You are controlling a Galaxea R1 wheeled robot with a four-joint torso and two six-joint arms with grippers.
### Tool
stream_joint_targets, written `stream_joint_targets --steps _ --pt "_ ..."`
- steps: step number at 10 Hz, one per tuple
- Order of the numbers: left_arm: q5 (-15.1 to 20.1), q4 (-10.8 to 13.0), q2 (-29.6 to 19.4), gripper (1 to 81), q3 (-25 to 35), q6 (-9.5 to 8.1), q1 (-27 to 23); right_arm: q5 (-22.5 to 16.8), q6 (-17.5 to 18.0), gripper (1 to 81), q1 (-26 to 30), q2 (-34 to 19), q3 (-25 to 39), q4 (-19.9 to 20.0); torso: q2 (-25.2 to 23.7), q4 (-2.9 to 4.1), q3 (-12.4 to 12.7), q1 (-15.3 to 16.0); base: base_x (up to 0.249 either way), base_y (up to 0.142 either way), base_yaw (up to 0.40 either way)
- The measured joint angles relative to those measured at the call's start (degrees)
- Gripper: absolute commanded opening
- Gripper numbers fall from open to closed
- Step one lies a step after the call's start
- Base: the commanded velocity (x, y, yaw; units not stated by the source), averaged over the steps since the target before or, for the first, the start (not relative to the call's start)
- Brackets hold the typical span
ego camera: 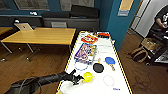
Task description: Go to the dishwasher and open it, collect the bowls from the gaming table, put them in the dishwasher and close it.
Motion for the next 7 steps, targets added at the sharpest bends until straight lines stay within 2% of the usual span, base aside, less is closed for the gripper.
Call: stream_joint_targets --steps 2,5,7 --pt "0.0 0.1 0.2 81.1 2.4 -3.33 -3.5 0.0 0.0 1.0 0.0 0.0 0.0 0.0 0.0 0.00 0.0 0.0 0.000 0.000 0.000" --pt "0.9 0.1 2.0 81.1 1.4 -7.86 -3.4 0.0 0.0 1.0 0.0 0.0 0.0 0.0 0.0 0.00 0.0 0.0 0.000 0.000 0.000" --pt "1.0 1.3 3.2 81.1 0.1 -11.08 -3.1 0.0 0.0 1.0 0.0 0.0 0.0 0.0 0.0 0.00 0.0 0.0 0.000 0.000 0.000"
